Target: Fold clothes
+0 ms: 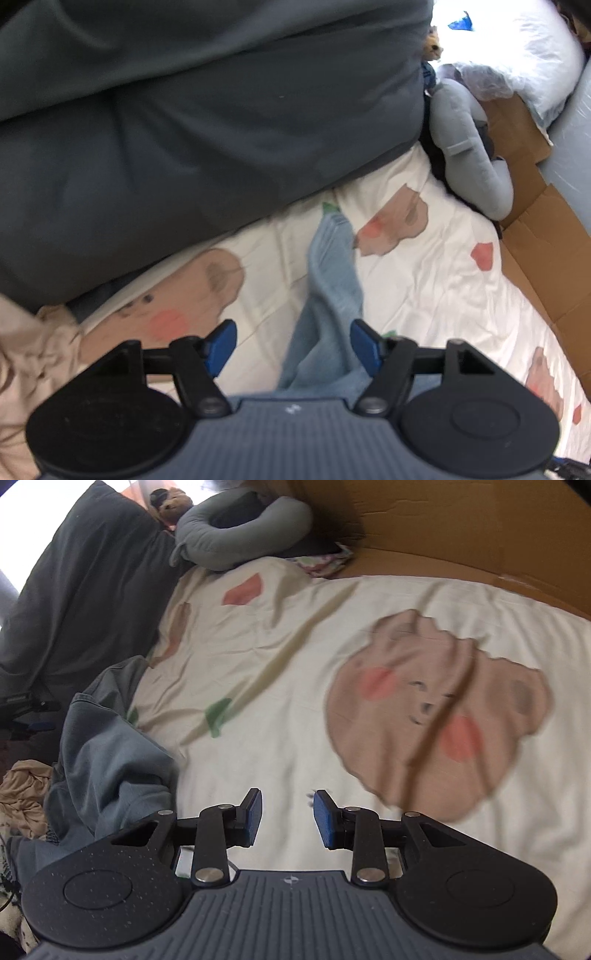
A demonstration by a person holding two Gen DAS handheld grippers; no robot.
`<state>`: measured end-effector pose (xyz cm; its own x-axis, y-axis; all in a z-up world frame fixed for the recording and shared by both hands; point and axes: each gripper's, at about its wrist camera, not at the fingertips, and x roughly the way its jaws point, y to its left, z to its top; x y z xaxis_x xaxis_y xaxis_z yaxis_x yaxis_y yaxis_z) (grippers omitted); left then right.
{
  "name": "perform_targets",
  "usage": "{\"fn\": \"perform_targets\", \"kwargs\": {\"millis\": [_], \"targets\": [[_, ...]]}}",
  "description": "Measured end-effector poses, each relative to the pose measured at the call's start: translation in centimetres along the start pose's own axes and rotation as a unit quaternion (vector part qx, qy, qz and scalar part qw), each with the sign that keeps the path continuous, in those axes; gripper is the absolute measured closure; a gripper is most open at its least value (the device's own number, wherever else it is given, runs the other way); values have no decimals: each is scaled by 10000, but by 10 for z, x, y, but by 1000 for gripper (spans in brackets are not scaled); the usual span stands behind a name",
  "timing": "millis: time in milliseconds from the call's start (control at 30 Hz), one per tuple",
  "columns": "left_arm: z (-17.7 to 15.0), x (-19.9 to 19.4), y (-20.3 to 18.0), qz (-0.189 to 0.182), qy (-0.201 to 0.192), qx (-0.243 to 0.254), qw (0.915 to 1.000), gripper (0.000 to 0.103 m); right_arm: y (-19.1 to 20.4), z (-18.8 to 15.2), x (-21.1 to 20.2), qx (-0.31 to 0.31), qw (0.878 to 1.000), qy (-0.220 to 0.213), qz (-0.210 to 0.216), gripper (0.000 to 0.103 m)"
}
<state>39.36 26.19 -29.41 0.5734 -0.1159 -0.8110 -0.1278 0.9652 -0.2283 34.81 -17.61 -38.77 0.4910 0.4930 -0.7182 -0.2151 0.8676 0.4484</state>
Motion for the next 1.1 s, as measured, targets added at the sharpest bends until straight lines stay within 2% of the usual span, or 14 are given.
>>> {"fn": "perform_targets", "kwargs": {"millis": [300,433,500,600,667,700,767,833,867,900,933,1100], "targets": [[1,10,-48,-139,221,426,9988,28,34,11,64,-439,9967,67,682,65],[-12,9,-68,-261,61,741,9969,25,44,15,77,-536,9939,18,961,65],[-22,11,-79,-350,-9,940,9950,24,47,14,80,-450,9925,35,1133,65],[-36,24,-97,-393,223,1490,9878,24,52,9,85,-378,9906,93,1311,65],[-43,32,-105,-247,295,1794,9830,24,56,7,89,-463,9898,138,1338,65],[-45,34,-107,-205,311,1865,9818,26,58,6,91,-494,9894,165,1352,65],[-48,36,-106,-162,335,1938,9803,38,61,5,93,-498,9885,213,1415,65],[-48,35,-101,-54,380,1881,9814,65,66,5,95,-583,9877,261,1428,65],[-48,33,-96,-41,417,1809,9826,70,67,5,95,-605,9874,291,1433,65],[-47,31,-91,-43,425,1728,9840,82,69,6,95,-625,9871,320,1438,65],[-48,28,-86,-41,416,1650,9854,87,70,7,95,-631,9870,341,1441,65],[-55,12,-72,-91,342,1492,9882,94,78,15,99,-700,9861,414,1449,65]]}}
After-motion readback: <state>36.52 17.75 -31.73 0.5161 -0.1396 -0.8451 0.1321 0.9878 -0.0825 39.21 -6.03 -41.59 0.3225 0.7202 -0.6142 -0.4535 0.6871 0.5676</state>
